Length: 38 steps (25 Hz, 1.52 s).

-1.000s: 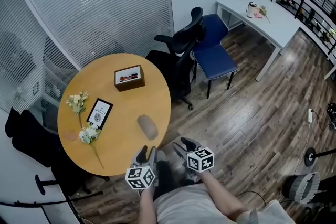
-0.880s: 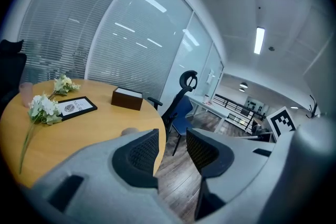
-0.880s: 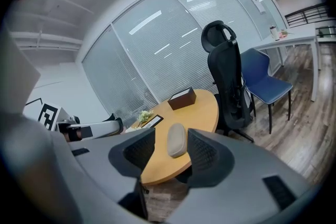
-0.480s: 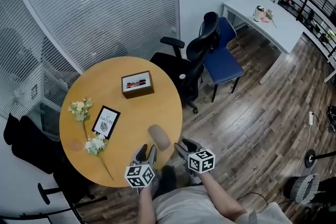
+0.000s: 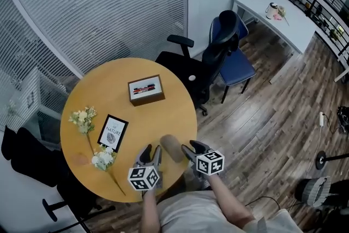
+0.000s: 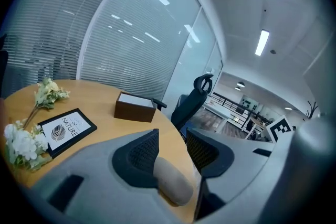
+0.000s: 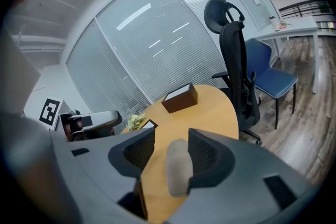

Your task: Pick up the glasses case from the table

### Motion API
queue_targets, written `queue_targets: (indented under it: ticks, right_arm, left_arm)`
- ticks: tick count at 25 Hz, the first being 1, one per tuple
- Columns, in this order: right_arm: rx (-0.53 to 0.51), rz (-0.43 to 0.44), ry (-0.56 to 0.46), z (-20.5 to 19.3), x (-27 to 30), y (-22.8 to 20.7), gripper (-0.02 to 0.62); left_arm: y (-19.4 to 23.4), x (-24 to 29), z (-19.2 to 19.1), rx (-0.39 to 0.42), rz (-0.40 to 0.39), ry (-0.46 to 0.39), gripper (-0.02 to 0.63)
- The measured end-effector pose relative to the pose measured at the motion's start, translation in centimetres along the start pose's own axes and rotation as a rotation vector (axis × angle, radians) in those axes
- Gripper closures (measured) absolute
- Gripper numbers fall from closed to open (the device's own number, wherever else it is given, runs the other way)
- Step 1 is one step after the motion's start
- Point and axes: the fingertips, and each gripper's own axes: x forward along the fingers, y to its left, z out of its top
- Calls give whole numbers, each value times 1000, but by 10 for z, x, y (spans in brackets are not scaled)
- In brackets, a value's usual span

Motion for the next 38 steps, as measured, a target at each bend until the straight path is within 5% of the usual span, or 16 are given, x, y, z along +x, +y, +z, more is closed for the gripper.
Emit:
queue_targets:
  ticks: [12, 19, 26, 38]
  right_arm:
    - [87, -21, 164, -47, 63, -26, 394]
    - [171, 74, 238, -65, 89, -29, 350]
    - [179, 70, 336, -84, 107, -35, 314]
    - [211, 94, 373, -95, 112, -21, 279]
  left_arm:
    - [44, 32, 2, -1, -44, 63, 454]
    - [60, 46, -11, -34, -71, 102, 454]
    - [71, 55, -18, -76, -81, 120, 454]
    - [80, 58, -22, -108, -76, 113, 454]
